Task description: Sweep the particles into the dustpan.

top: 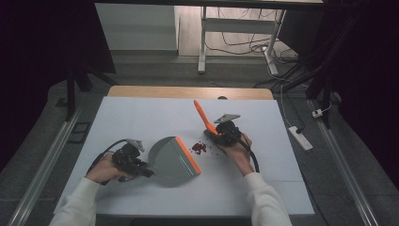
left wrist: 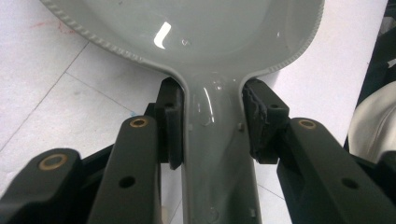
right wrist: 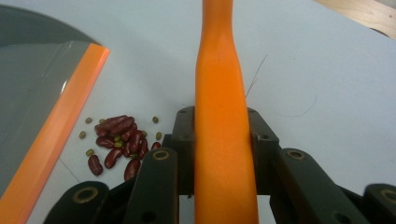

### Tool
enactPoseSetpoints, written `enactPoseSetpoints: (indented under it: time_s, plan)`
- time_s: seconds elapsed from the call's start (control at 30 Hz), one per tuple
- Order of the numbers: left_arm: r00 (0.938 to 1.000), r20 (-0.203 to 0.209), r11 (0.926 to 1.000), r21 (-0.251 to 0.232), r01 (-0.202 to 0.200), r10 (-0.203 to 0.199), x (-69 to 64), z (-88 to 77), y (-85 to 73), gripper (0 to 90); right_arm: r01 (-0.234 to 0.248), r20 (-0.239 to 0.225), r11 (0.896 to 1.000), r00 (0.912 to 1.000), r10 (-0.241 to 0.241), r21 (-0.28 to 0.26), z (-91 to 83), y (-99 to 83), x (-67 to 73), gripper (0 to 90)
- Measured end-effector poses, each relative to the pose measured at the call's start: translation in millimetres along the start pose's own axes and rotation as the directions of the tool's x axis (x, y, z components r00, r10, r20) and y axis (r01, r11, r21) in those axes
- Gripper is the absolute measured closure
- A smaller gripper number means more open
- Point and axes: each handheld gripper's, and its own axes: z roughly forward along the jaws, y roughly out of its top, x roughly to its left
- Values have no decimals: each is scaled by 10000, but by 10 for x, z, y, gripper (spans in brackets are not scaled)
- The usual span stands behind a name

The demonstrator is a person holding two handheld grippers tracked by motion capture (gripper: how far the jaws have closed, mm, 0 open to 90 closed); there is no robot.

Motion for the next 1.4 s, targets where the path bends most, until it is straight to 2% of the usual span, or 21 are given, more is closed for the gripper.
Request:
enactPoseSetpoints:
  time_s: [0.07, 0.23, 0.43, 0.8, 0.87, 1.1, 1.4]
  plan:
    - [10000, -22, 10000, 18, 31, -31, -7, 5, 2, 614, 109, -54, 9999, 9999, -109, 35, 14, 8, 28, 701]
    - [10000, -18, 10000, 33, 15, -15, -8, 6, 5, 615, -19, -210, 10000, 9998, 20, 9, 21, 7, 61, 701]
    - [10000, 36, 10000, 73, 53, -53, 9, 14, 17, 615, 232, -296, 9997, 9993, -232, 15, 13, 1, 139, 699]
    - [10000, 42, 10000, 36, 82, -82, 9, 20, 16, 615, 185, -612, 9998, 9979, -190, -89, 23, 10, 244, 700]
    - [10000, 45, 10000, 45, 74, -74, 10, 19, 17, 615, -23, -846, 9998, 9964, 7, -196, 30, 11, 269, 700]
    - [10000, 45, 10000, 66, 60, -60, 9, 15, 17, 615, 229, -893, 9995, 9957, -247, -213, 50, 34, 388, 700]
    - [10000, 30, 9999, 113, 60, -61, 8, 19, 17, 615, 267, -1055, 9991, 9940, -301, -331, 61, 38, 455, 700]
